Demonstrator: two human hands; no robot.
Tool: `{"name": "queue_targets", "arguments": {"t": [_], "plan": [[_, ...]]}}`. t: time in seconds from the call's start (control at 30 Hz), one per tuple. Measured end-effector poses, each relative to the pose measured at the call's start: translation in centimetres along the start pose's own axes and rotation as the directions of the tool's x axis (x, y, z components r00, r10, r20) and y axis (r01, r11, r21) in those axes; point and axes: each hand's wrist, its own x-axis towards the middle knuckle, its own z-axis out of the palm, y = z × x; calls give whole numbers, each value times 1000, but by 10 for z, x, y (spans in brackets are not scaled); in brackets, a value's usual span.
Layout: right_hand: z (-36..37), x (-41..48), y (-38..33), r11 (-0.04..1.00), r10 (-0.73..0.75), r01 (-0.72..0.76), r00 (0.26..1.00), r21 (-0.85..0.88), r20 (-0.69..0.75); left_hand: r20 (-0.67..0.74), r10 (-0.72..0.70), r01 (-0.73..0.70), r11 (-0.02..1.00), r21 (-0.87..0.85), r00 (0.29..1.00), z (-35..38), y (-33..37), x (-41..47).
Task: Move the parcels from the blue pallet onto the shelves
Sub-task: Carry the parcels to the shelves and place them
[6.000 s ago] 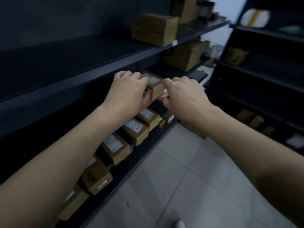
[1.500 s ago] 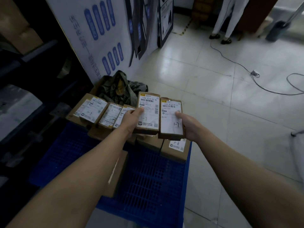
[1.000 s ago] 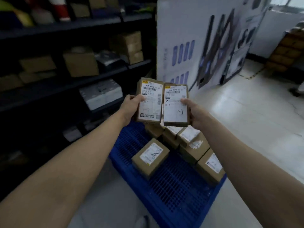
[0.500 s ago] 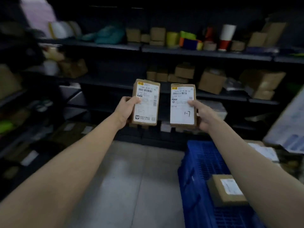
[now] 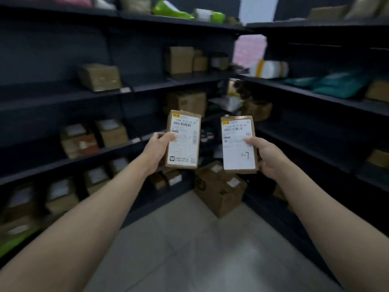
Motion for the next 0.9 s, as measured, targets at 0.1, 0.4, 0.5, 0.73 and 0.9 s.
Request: {"name": "queue_targets", "arguments": {"t": [0.1,0.4,0.5,0.73,0.9], "plan": [[63,36,0,1000,7,-7,996,-5,91,-106,-8,11,1000,27,994,-65,8,7],[277,104,11,993,64,-6,879,-122,473,-480,-18,17,1000,-6,877,-237,24,3],[329,122,11,990,74,5,828,-139,556,-571,-2,-7,1000,-14,821,-269,27,9],[421,170,3,984,87,43,736,-175,671,-694,27,-38,999,-1,720,-321,42,44],[478,191,14,965,136,73,682,-251,719,-754,-35,-6,999,-52,656,-358,27,60]]}}
